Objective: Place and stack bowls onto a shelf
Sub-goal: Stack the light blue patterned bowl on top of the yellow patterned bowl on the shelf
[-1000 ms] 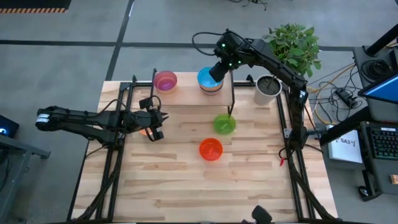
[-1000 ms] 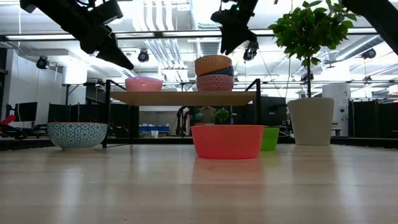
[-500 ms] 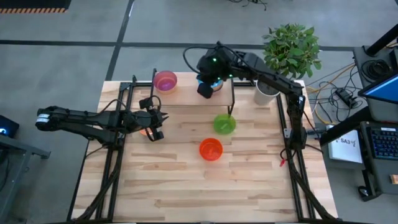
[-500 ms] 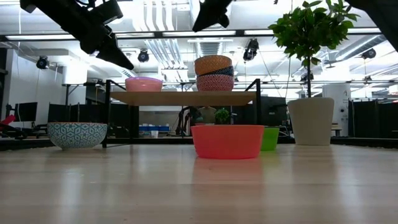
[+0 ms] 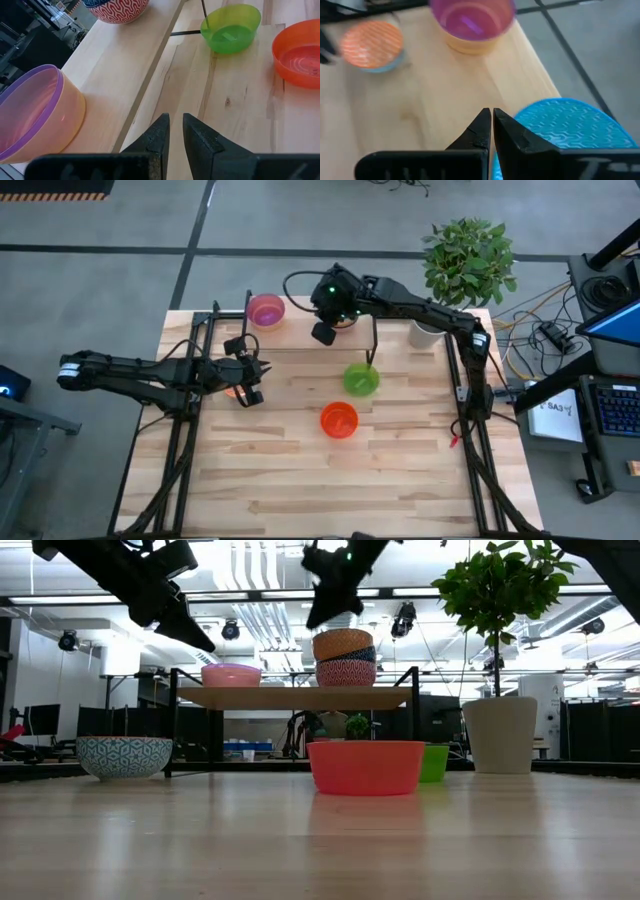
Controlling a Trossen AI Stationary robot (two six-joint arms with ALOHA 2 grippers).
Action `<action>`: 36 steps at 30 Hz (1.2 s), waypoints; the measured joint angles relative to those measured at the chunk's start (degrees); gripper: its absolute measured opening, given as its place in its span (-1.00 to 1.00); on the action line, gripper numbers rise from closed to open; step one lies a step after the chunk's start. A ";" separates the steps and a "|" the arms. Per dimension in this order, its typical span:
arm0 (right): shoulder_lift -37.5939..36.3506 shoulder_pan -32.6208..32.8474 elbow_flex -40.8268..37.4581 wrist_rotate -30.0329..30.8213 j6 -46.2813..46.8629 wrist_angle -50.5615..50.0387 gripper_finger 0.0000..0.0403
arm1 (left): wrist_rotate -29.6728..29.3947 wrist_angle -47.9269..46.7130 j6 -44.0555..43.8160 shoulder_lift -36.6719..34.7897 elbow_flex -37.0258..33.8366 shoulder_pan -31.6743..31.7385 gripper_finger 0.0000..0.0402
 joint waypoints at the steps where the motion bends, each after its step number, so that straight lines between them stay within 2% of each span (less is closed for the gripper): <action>1: 0.00 -0.28 -0.99 1.04 -0.01 0.64 -0.96 | 0.00 0.00 0.00 0.00 0.00 0.00 -0.82; 8: 0.09 -2.69 -4.42 4.13 -0.05 1.16 -0.96 | 0.00 0.00 0.28 0.00 0.00 0.00 -0.82; 18: -0.43 -2.78 -2.23 3.72 -0.24 1.33 -0.96 | -0.01 0.00 0.31 0.00 0.00 0.00 -0.82; 24: -3.29 -2.36 -2.16 2.34 -0.36 0.13 -0.96 | 0.00 -0.02 0.43 0.00 0.00 0.02 -0.82; 30: -8.29 0.94 -2.61 -4.27 1.11 -4.56 -0.96 | -0.02 -0.03 0.20 0.00 0.00 0.00 -0.82; 36: -14.26 7.70 -9.26 -4.37 1.40 -4.75 -0.96 | 0.00 -0.02 -1.62 0.00 0.00 0.01 -0.82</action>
